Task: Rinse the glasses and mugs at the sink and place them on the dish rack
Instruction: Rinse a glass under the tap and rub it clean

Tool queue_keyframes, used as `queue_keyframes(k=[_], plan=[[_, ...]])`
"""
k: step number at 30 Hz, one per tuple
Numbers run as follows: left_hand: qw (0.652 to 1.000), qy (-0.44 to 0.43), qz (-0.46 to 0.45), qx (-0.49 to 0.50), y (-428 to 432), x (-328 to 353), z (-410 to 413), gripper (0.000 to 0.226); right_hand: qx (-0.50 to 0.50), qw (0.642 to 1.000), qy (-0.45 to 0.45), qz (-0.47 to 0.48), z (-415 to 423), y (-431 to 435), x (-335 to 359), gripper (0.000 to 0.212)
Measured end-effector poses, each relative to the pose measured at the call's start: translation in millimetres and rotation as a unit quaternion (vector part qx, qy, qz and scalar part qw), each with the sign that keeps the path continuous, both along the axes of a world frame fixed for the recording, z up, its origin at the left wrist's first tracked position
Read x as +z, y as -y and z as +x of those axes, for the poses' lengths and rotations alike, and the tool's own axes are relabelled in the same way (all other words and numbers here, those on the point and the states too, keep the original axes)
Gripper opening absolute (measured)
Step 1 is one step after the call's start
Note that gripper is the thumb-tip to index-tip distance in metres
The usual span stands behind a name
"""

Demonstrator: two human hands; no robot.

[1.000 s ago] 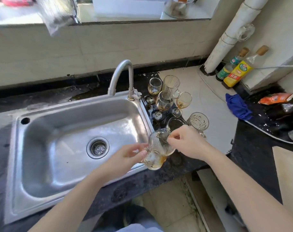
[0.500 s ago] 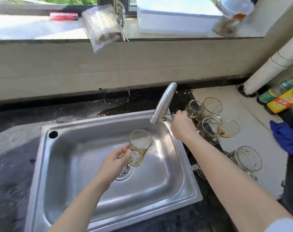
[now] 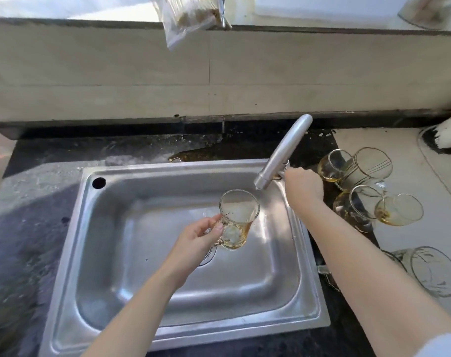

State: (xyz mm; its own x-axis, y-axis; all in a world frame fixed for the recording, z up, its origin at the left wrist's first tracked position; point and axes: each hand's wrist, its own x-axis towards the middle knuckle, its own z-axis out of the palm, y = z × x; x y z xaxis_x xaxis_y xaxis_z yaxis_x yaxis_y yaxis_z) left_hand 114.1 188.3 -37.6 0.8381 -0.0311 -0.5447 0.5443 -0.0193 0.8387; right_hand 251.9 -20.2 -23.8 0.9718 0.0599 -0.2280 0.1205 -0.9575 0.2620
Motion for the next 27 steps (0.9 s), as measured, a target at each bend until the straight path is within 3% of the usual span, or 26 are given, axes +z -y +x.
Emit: queue_keyframes(k=[15,20,23,25,27], plan=[[1.000,0.006,-0.017,0.014,10.9,1.1,-4.3,0.014,0.052,0.999,0.000,0.014,-0.5,2.4,-1.3,0.028],[1.000,-0.004,-0.017,0.014,8.7,4.0,-3.7,0.021,0.040,0.999,0.023,0.021,-8.1,-1.3,0.9,0.023],[1.000,-0.015,-0.014,0.015,6.5,6.5,-3.0,0.019,0.008,0.976,0.030,0.216,-25.2,-3.0,12.3,0.017],[1.000,-0.023,-0.013,0.013,7.3,9.0,-0.8,0.019,-0.094,0.909,-0.058,0.401,-36.8,-7.9,20.7,0.033],[1.000,-0.027,-0.006,0.006,11.1,12.1,1.5,0.024,-0.183,0.829,-0.124,0.514,-47.1,-14.2,22.3,0.046]])
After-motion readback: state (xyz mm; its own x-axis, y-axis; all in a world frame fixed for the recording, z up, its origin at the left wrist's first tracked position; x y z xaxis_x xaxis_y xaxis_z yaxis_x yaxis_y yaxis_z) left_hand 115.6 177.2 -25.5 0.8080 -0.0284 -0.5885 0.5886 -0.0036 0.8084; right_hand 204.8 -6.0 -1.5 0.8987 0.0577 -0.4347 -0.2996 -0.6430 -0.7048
